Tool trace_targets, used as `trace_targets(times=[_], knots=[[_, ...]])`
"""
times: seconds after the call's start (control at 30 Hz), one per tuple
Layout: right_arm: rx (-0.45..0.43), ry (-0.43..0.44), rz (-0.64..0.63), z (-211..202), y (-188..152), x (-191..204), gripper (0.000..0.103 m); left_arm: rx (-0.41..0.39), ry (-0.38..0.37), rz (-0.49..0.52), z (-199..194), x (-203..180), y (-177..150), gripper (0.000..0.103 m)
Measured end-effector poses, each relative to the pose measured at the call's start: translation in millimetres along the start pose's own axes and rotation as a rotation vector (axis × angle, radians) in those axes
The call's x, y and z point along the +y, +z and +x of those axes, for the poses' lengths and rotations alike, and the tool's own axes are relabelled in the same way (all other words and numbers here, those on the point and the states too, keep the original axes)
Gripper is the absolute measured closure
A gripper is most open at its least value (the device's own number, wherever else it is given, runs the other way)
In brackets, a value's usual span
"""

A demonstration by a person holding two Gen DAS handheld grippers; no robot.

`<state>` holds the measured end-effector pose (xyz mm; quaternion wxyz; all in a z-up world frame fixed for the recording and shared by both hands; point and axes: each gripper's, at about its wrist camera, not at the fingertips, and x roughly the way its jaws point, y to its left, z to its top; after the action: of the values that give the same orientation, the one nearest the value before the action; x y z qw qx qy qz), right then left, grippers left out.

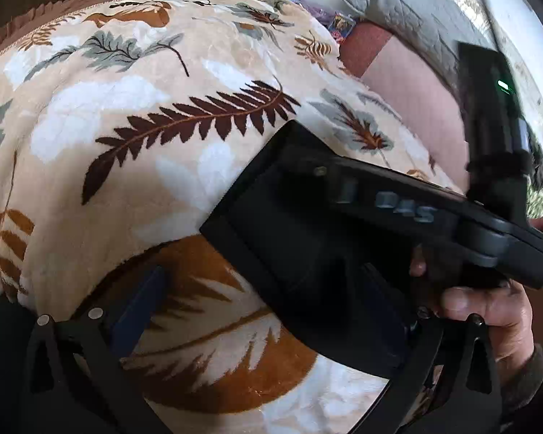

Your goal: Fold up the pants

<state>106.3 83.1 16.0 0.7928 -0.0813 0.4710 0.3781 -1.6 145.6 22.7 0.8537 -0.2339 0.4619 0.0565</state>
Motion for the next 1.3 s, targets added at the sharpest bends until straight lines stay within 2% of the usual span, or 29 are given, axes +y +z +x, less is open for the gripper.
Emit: trace_targets(times=[0.1,0.13,0.17,0.2,0.23,0.27,0.3,0.4,0.53,0.7,0.83,0.93,1.0,1.1,1.17,1.2,1.23,1.27,1.3], knots=[[-0.011,-0.011,0.015,2.9,-6.3,0.2,0.069,-0.017,-0.001,0.040,0.1,-1.8,-2.2,0.000],[-0.031,0.000,0.031,-3.0,-8.1,-1.5,0.080,-0.022,-0.007,0.039,-1.4,-1.2,-2.6,0.005],[-0.048,0.015,0.048,-10.3,-9.2,-3.0,0.083,-0.036,-0.031,0.027,-5.6,0.1,-2.4,0.028],[-0.082,0.037,0.070,-22.6,-11.0,-5.5,0.085,-0.028,-0.081,0.016,-8.4,0.9,-0.9,0.064],[-0.106,0.051,0.082,-31.3,-10.6,-6.6,0.087,0.004,-0.119,0.013,-7.8,-0.8,1.0,0.074],[-0.133,0.066,0.094,-42.4,-11.3,-7.3,0.087,0.013,-0.131,0.019,-9.6,-3.8,1.3,0.076],[-0.158,0.077,0.100,-54.1,-12.6,-7.5,0.087,-0.012,-0.130,0.040,-15.7,-8.3,0.5,0.077],[-0.253,0.075,0.114,-96.9,-21.0,-10.0,0.088,-0.109,-0.136,0.157,-44.9,-35.4,-5.2,0.079],[-0.397,0.062,0.182,-169.8,-48.0,-31.5,0.088,-0.191,-0.233,0.305,-84.2,-85.4,-17.0,0.081],[-0.517,0.017,0.282,-248.0,-99.0,-71.9,0.088,-0.214,-0.353,0.520,-106.1,-160.8,-47.0,0.081],[-0.542,-0.082,0.403,-285.1,-162.2,-111.7,0.092,-0.145,-0.418,0.636,-88.9,-210.6,-78.7,0.082],[-0.534,-0.129,0.527,-290.8,-213.2,-140.6,0.095,-0.047,-0.447,0.713,-61.7,-242.9,-114.3,0.084],[-0.503,-0.181,0.606,-286.4,-244.3,-159.5,0.096,0.021,-0.438,0.769,-37.9,-259.7,-140.3,0.084],[-0.440,-0.237,0.712,-276.6,-278.2,-181.5,0.094,0.137,-0.408,0.823,-15.9,-270.6,-165.6,0.083],[-0.427,-0.279,0.744,-282.6,-291.2,-185.4,0.090,0.176,-0.432,0.821,-20.9,-267.9,-166.7,0.082],[-0.438,-0.288,0.752,-286.9,-297.3,-185.6,0.089,0.188,-0.452,0.821,-27.1,-265.6,-162.1,0.077],[-0.455,-0.296,0.765,-293.7,-303.1,-185.7,0.083,0.191,-0.474,0.826,-36.9,-261.1,-154.8,0.072],[-0.472,-0.299,0.778,-300.8,-307.9,-185.5,0.077,0.180,-0.494,0.827,-46.6,-256.4,-149.7,0.054],[-0.489,-0.288,0.787,-305.7,-311.8,-185.0,0.066,0.144,-0.511,0.815,-59.3,-247.7,-138.3,0.038]])
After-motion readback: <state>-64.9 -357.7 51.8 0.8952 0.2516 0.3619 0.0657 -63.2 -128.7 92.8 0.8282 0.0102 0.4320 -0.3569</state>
